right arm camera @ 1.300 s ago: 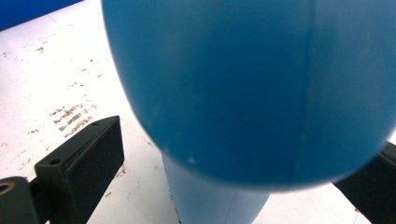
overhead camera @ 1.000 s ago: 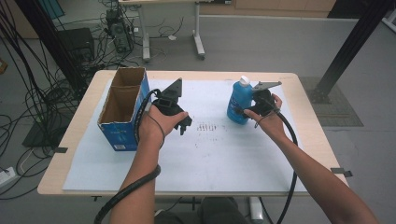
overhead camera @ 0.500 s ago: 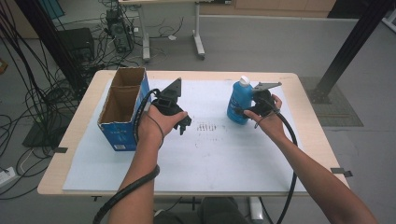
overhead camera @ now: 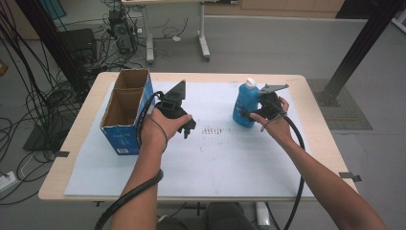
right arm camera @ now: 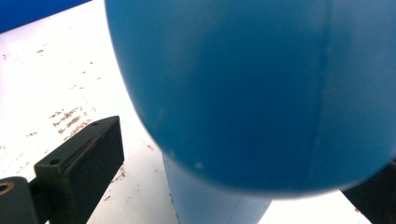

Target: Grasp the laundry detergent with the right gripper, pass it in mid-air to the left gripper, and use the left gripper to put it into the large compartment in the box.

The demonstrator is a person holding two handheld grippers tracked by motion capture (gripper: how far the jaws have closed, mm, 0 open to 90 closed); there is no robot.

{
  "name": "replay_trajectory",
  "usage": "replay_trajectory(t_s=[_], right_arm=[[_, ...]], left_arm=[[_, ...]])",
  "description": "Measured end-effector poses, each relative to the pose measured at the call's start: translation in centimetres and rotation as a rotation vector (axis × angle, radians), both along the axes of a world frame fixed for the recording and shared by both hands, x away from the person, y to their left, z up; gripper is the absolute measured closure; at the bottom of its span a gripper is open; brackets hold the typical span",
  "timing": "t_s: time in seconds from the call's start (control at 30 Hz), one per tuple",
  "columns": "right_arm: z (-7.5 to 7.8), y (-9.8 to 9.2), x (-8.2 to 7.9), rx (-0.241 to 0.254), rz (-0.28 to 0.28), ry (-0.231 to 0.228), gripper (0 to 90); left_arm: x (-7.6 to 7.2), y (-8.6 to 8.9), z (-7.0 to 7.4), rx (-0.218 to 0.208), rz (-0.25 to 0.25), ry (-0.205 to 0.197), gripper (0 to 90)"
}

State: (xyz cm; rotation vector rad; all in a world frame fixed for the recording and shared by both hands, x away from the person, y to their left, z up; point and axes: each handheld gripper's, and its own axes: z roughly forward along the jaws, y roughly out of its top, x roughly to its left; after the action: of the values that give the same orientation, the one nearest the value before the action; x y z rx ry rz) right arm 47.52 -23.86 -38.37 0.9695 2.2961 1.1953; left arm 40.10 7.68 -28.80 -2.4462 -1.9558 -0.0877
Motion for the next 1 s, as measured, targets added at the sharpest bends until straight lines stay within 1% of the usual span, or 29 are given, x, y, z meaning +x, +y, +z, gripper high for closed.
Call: replay_trajectory(t_s=[0.5,1.0], right_arm=[[0.05,-0.06,-0.01,0.007,-0.002,-0.004,2.2],[0.04,0.06,-0.01,0.006,0.009,-0.006,2.2]], left_arm=[[0.01,-0.2,0.08,-0.001,-0.001,-0.002,5.8],[0.02,-0.2,0.09,-0.002,0.001,-0.002,5.8]])
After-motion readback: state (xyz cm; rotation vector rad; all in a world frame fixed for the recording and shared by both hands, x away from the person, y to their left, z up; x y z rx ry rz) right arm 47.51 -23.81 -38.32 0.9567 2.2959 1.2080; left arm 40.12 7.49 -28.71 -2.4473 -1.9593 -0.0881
